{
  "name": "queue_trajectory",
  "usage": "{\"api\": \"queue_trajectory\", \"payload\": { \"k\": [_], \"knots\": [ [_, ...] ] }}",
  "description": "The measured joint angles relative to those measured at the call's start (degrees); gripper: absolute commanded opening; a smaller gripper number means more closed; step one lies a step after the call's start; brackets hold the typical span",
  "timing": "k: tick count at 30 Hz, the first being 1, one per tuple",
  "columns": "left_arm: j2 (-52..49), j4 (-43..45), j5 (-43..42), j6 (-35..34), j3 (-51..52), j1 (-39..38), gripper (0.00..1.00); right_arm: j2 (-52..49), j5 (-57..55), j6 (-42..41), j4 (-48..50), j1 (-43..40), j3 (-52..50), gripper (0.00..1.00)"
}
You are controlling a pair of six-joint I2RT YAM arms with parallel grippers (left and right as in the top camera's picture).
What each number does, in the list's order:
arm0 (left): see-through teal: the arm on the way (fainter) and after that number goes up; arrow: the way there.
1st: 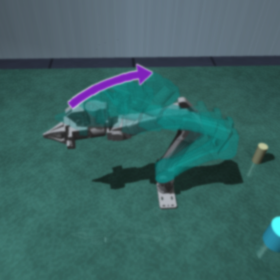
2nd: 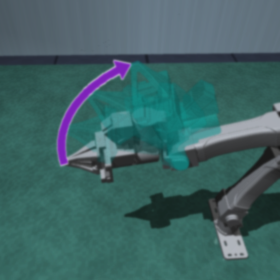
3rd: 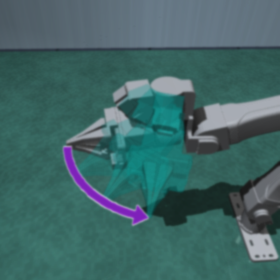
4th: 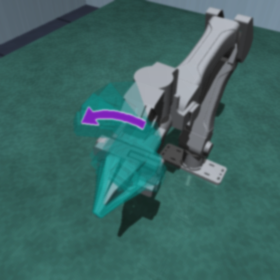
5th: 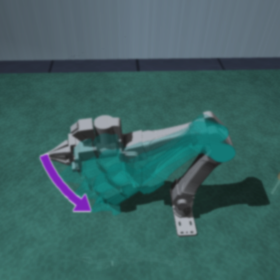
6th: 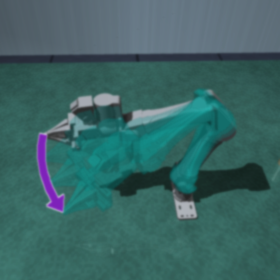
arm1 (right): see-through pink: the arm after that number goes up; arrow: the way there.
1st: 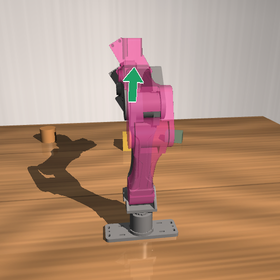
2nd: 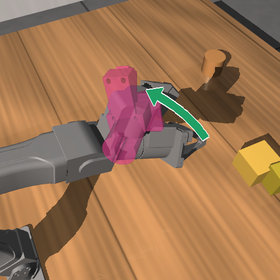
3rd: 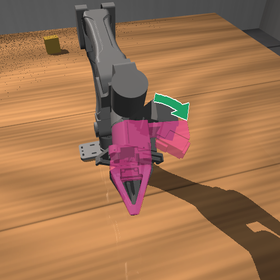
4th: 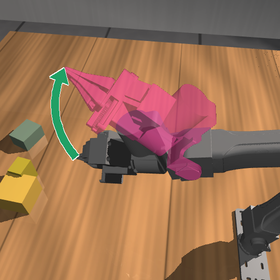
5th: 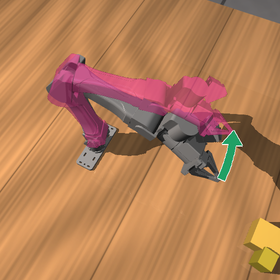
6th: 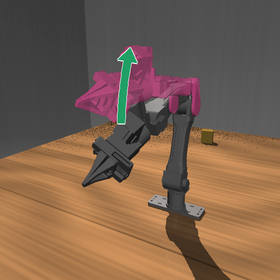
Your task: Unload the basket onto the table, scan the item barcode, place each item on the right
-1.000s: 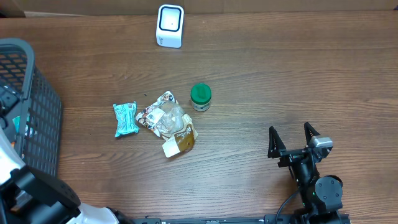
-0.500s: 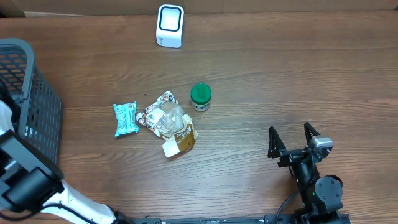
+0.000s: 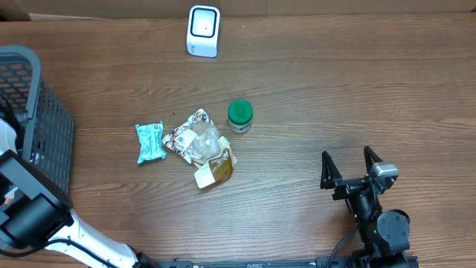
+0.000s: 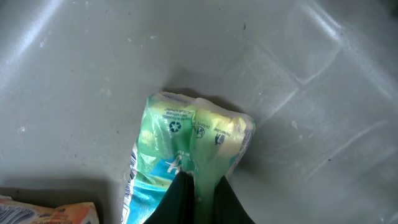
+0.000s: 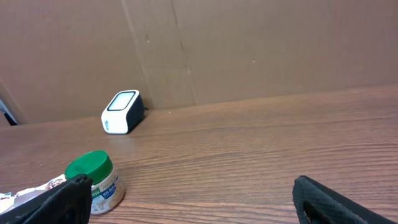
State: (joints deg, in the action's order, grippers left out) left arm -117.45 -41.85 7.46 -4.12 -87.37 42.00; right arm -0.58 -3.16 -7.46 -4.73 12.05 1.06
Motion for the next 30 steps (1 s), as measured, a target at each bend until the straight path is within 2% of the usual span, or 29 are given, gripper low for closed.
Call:
{"api": "queue_trajectory", "payload": {
  "k": [6, 14, 21, 25, 30],
  "knots": [
    [-0.4, -7.8, -1.7, -0.6, -4.4, 0.0, 0.04, 0.0, 0.0, 0.0, 0.0, 0.0, 0.0, 1.0],
    [2.3, -20.3, -4.0, -7.0, -22.5, 0.0, 0.04, 0.0, 0.0, 0.0, 0.0, 0.0, 0.0, 1.0],
    [16.1, -19.7, -21.1, -9.9, -27.8, -1.4, 0.04, 0.0, 0.0, 0.0, 0.0, 0.0, 0.0, 1.0],
    [25.7, -22.3, -26.0, -10.6, -29.1, -7.5, 0.04, 0.0, 0.0, 0.0, 0.0, 0.0, 0.0, 1.0],
    [31.6, -29.6, -24.3, -10.5, -30.0, -21.3, 0.04, 0.0, 0.0, 0.0, 0.0, 0.0, 0.0, 1.0]
  ]
}}
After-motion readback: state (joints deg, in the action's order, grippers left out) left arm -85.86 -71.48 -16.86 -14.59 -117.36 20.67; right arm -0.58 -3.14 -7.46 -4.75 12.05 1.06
